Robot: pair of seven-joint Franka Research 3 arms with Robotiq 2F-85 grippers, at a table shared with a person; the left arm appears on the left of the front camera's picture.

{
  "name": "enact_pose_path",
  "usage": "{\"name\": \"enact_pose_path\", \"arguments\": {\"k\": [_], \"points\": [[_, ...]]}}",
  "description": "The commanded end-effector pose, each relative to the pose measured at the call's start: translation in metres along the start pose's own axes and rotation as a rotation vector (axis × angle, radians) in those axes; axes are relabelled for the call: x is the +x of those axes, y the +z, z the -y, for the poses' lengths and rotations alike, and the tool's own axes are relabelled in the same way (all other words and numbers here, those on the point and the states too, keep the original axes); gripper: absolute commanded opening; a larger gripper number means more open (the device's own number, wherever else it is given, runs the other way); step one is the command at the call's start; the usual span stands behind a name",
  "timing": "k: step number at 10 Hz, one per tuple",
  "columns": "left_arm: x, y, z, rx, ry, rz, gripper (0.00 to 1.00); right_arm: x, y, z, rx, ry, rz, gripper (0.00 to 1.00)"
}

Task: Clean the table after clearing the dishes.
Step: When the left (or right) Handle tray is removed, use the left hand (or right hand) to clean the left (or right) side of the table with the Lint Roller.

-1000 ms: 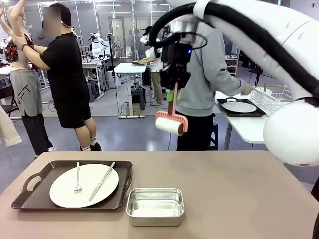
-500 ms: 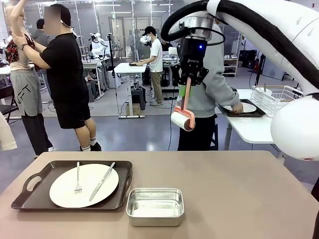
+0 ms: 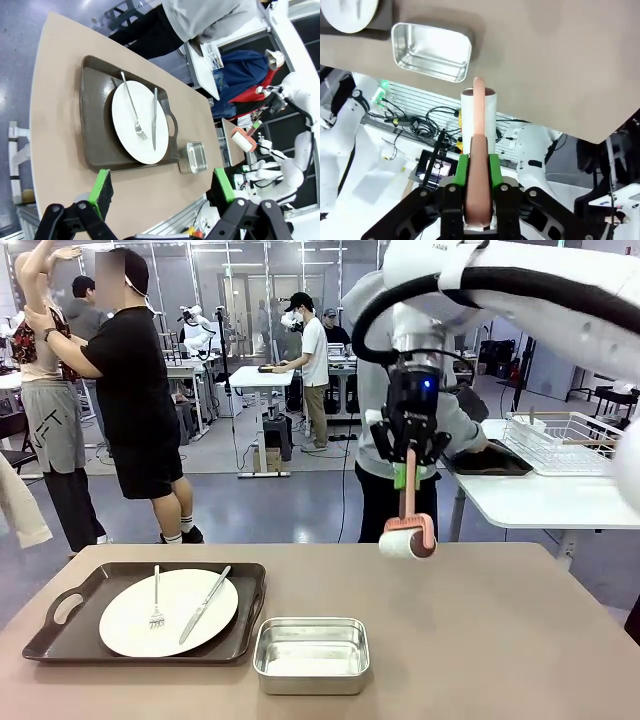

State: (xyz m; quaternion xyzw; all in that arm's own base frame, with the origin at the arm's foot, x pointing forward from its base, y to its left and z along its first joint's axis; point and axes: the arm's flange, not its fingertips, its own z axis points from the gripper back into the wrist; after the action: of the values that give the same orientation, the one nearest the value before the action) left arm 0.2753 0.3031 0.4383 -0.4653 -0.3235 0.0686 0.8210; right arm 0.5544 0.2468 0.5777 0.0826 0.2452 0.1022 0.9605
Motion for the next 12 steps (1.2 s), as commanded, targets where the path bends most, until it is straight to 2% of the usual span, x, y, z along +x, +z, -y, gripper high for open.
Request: {"name": "enact_pose_path", "arguments": {"k": [1, 2, 3, 5, 6, 7, 8, 12], "points": [[0.000, 0.003, 0.001, -0.001, -0.001, 0.000, 1.00, -0.123, -0.234, 0.085, 0.034, -0.013, 0.107, 0.03], [0.000, 0.003, 0.001, -0.001, -0.001, 0.000, 1.00, -0.119, -0.231, 0.090, -0.037, -0.097, 0.221, 0.03], [0.000, 0.003, 0.001, -0.001, -0.001, 0.000, 1.00, -0.117, -0.228, 0.099, -0.045, -0.132, 0.328, 0.03], [0.000, 0.003, 0.001, -0.001, -0.001, 0.000, 1.00, -0.114, -0.210, 0.109, -0.131, -0.156, 0.533, 0.03], [0.000, 0.003, 0.001, -0.001, -0.001, 0.000, 1.00, -0.110, -0.205, 0.109, -0.103, -0.131, 0.632, 0.03], [0.000, 0.003, 0.001, -0.001, -0.001, 0.000, 1.00, -0.110, -0.201, 0.109, -0.104, -0.094, 0.652, 0.03], [0.000, 0.003, 0.001, -0.001, -0.001, 0.000, 1.00, -0.059, -0.125, 0.088, -0.101, -0.142, 0.489, 0.03], [0.000, 0.003, 0.001, -0.001, -0.001, 0.000, 1.00, -0.059, -0.125, 0.088, -0.101, -0.142, 0.489, 0.03]]}}
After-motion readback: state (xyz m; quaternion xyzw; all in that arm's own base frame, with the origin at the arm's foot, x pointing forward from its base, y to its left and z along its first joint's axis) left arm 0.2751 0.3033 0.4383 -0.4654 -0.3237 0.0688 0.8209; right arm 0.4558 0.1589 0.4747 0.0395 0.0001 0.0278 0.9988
